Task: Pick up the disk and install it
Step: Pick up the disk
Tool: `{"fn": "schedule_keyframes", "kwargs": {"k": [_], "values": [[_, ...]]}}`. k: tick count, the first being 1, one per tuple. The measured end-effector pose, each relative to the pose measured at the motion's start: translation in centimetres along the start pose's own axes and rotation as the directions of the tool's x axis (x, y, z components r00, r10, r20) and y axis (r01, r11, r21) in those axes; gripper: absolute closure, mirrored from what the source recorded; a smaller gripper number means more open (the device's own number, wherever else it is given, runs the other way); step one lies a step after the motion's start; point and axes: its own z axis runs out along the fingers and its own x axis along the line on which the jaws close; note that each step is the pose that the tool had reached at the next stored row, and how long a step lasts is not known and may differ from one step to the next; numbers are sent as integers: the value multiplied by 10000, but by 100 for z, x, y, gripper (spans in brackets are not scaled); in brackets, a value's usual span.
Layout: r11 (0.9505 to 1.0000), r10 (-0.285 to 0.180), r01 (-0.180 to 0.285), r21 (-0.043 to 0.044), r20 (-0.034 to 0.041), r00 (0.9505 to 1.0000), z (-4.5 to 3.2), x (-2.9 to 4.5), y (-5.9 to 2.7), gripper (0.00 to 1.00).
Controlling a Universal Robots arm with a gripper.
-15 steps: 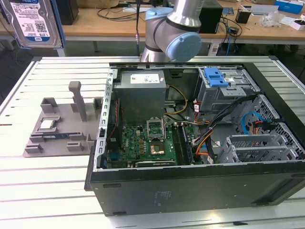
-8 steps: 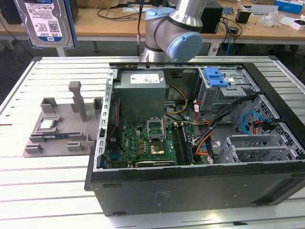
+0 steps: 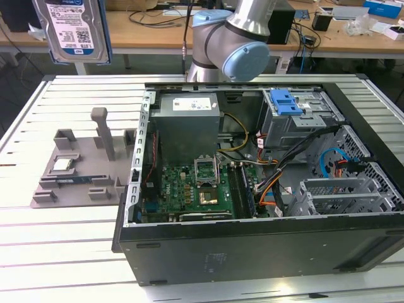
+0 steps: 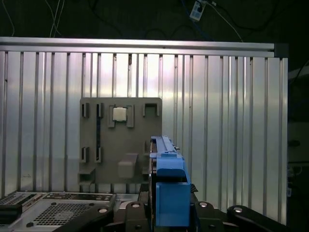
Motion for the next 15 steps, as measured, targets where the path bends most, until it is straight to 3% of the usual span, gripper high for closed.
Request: {"fn": "schedule_keyframes", "kwargs": {"k": [8,15], "values": [[10000,0,0,-19,1,10000,-11,7,-395,63],[10000,1,-1,-32,1,10000,-19,11,-643,63]]}}
